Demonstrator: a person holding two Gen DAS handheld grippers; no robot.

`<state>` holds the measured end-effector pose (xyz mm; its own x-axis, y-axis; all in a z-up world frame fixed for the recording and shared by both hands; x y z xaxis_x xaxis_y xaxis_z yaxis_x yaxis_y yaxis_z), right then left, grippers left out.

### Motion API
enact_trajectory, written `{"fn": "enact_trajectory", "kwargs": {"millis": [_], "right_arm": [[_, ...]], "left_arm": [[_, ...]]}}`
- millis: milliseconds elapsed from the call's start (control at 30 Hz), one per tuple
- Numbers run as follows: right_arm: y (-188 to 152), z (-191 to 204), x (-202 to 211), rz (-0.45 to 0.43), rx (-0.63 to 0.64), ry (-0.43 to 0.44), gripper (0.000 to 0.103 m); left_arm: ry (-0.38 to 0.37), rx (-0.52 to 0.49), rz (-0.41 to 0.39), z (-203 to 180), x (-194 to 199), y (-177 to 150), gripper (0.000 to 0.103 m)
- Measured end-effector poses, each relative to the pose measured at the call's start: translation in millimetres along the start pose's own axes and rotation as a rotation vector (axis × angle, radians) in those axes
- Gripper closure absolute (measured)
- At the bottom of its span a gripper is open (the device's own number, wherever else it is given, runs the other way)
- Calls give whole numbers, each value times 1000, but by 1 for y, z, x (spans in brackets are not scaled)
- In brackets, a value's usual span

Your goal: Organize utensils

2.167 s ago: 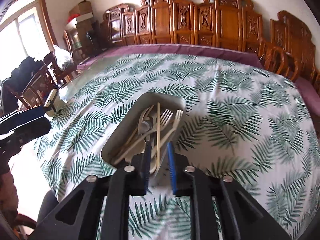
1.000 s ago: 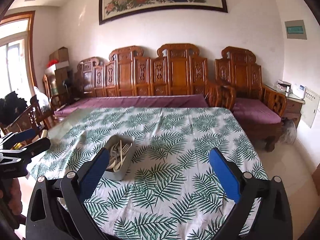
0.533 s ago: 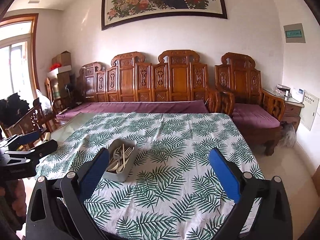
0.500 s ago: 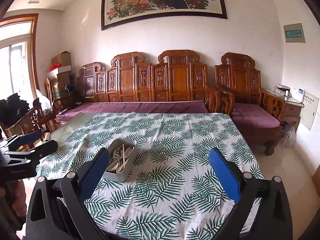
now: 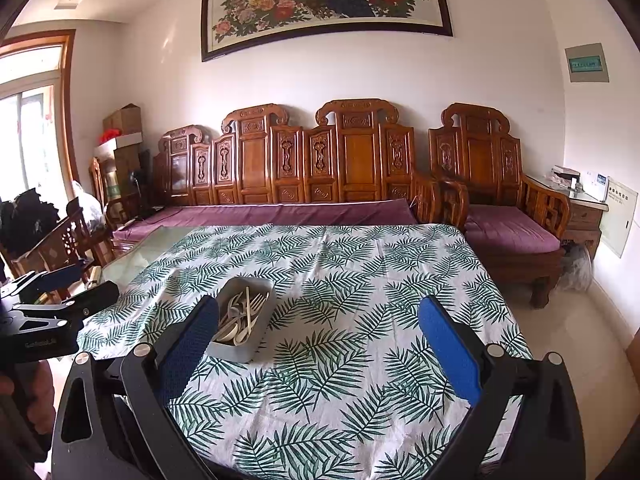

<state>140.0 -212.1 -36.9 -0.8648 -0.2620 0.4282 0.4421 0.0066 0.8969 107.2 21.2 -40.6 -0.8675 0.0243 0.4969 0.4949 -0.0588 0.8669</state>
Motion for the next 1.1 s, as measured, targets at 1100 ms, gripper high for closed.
{"fn": "enact_trajectory", "kwargs": {"millis": [1100], "right_arm": [[-2,-3,0,2,-4,-2,3]], "left_arm": [[0,-4,-17,-5,5,3,8]]}}
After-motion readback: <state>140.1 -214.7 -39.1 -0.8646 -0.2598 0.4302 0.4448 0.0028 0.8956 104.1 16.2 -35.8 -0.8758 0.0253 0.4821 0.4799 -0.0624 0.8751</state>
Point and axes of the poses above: each gripper's, at about its wrist camera, not at the fingertips, and x roughly against the way its jaws point, z to its left, y to its top, the point moved 7 cm from there along -x, roughly the way its jaws point, and after that the axes turned 3 degrees about -x, right-handed, at the moved point
